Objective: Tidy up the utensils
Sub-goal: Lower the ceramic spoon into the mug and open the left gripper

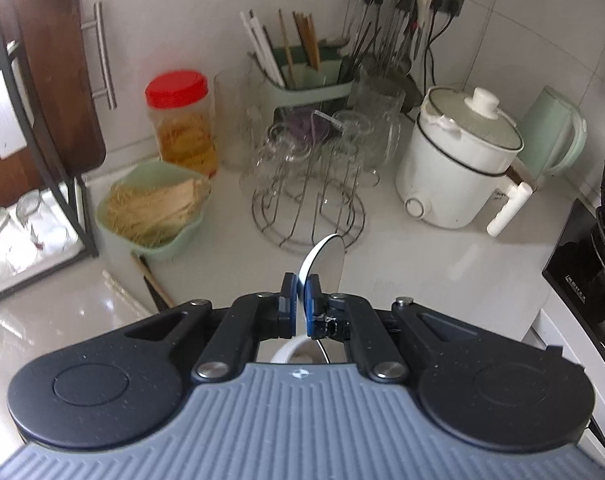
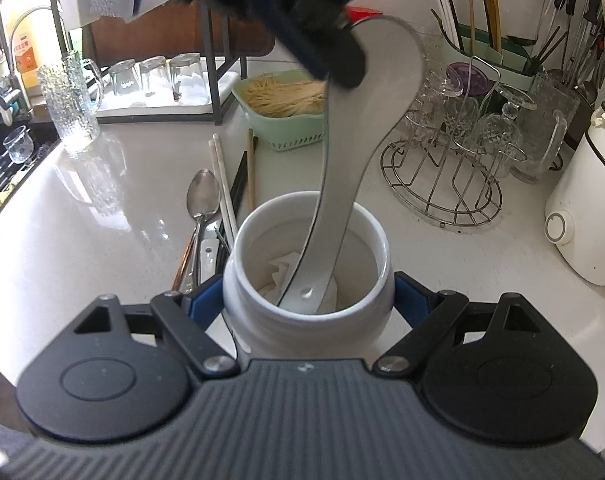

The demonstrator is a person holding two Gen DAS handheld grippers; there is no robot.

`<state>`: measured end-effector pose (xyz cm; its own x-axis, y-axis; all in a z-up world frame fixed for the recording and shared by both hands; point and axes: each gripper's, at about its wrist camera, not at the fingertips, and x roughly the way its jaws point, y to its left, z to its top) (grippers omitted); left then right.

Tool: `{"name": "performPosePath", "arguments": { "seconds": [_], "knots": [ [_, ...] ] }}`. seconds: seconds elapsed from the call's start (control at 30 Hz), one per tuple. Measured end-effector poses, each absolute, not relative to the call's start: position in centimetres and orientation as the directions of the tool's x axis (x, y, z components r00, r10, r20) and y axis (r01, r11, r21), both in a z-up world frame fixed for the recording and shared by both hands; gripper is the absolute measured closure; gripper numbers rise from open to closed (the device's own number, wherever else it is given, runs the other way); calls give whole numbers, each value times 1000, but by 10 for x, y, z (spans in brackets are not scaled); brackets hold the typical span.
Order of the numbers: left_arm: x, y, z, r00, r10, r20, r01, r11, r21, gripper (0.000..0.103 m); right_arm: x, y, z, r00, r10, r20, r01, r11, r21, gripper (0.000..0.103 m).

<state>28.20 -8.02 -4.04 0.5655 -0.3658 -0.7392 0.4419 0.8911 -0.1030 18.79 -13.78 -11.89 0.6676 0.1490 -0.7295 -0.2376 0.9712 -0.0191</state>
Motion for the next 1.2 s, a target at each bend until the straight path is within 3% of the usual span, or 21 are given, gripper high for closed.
{"name": "performPosePath", "arguments": {
  "seconds": [0.57,1.2],
  "knots": [
    [291,-67,-39,302,-360,-883,435,876,-209,98,188,-139,-119,673,170,-720,-271,962,-26,12],
    [305,-91,-79,148,-307,-940,448,868,-213,96,184,-139,-121,690,179,-701,-283,959,-34,12]
  ]
}}
